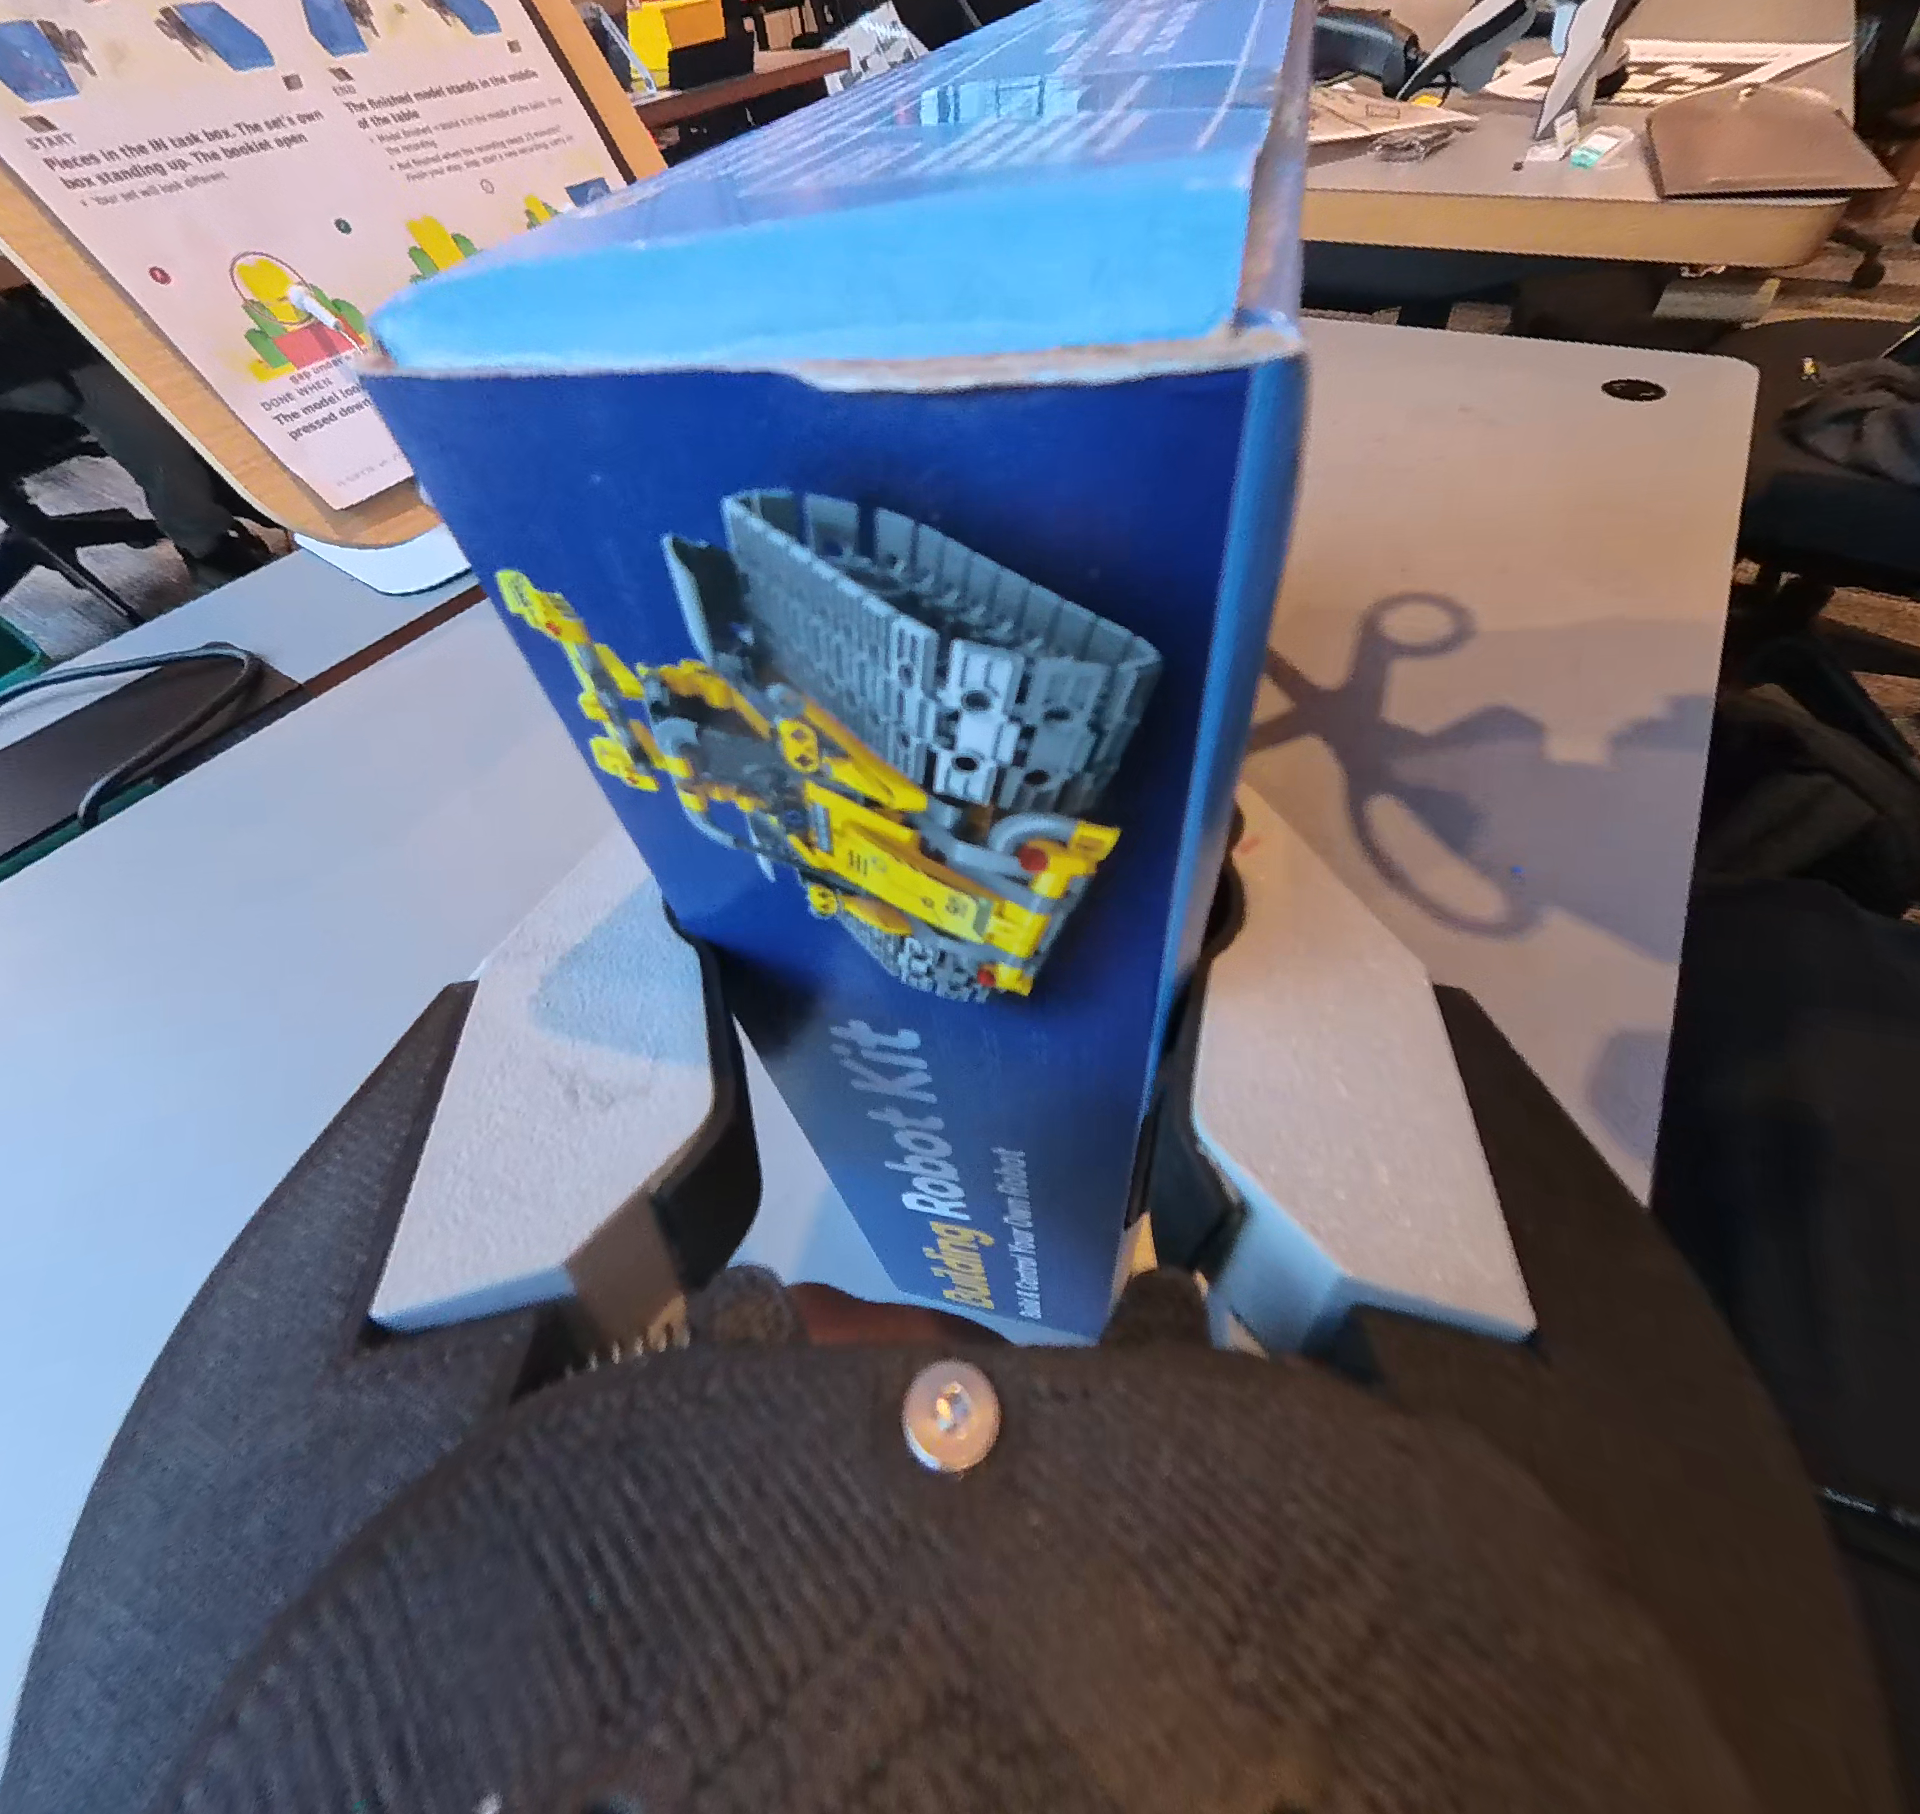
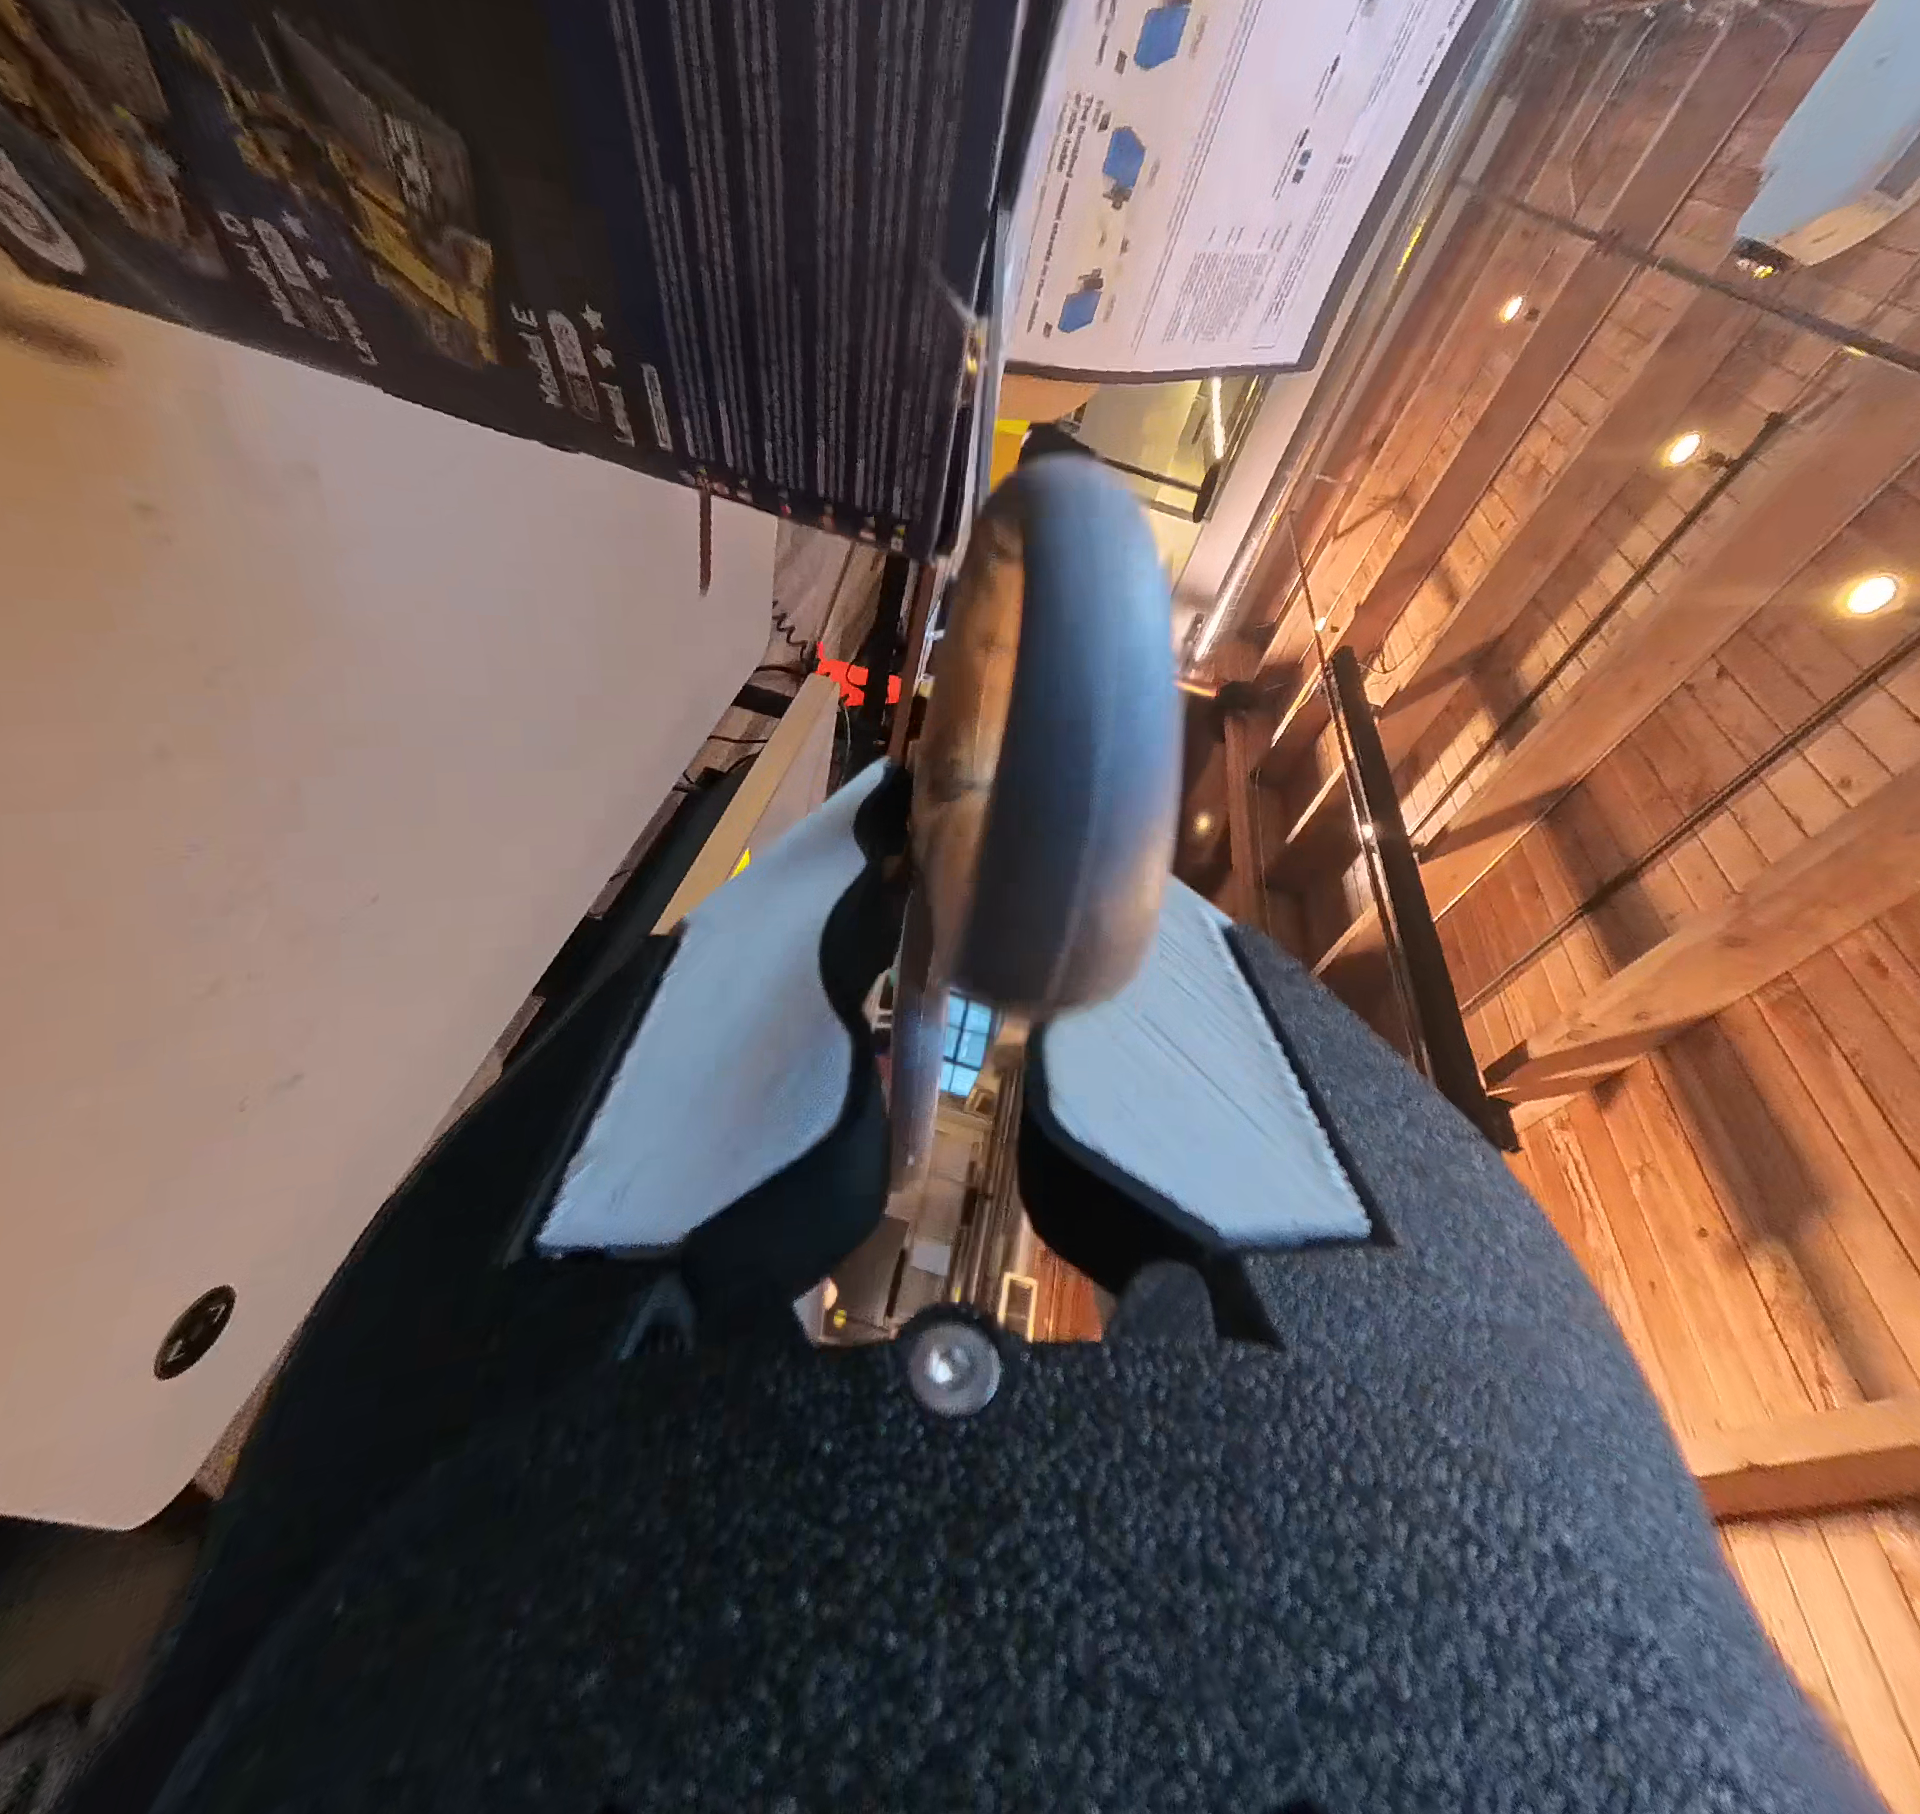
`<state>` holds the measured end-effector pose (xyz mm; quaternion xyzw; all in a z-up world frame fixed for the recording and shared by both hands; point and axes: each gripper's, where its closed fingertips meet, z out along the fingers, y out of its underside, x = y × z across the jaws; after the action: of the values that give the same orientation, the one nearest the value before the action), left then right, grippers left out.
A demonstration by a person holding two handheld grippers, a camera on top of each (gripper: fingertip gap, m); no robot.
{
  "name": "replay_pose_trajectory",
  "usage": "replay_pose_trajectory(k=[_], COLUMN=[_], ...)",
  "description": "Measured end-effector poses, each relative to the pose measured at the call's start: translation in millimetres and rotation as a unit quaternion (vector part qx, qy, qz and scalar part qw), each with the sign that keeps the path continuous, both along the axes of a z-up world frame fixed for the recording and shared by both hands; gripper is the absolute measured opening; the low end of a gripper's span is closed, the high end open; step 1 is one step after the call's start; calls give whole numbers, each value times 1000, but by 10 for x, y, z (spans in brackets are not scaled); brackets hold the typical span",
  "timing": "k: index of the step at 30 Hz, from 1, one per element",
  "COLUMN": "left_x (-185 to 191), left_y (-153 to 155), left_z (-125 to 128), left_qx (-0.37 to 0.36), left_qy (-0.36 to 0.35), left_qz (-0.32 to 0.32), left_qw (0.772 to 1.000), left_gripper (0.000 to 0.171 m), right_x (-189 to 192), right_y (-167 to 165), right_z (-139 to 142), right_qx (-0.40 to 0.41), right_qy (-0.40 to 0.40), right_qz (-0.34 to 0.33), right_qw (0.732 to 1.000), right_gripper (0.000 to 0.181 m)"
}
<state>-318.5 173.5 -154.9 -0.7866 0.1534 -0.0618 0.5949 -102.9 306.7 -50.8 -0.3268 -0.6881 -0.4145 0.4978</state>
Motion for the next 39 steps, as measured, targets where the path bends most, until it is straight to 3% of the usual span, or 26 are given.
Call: replay_pose_trajectory(k=[7,12,18,25,31,39], left_x=[123,113,122,125,148,132], left_y=[-39,-33,-35,-35,-47,-38], left_z=[7,16,26,36,40,53], left_qx=[4,7,16,23,33,40], left_qy=[-1,-7,-11,-15,-9,-23], left_qz=[-26,-25,-31,-33,-36,-36], left_qw=[1000,1000,999,999,999,998], left_gripper=[88,88,87,88,87,86], right_x=[-321,-447,-555,-670,-656,-710], right_y=[-94,-111,-188,-162,-236,-152], right_z=[-178,-195,-182,-192,-185,-224], right_qx=[34,18,64,46,-37,34], right_qy=[-43,-8,3,3,19,-18], right_qz=[48,80,170,247,256,251], right_qw=[997,997,983,968,966,967], right_gripper=[18,18,19,19,11,18])
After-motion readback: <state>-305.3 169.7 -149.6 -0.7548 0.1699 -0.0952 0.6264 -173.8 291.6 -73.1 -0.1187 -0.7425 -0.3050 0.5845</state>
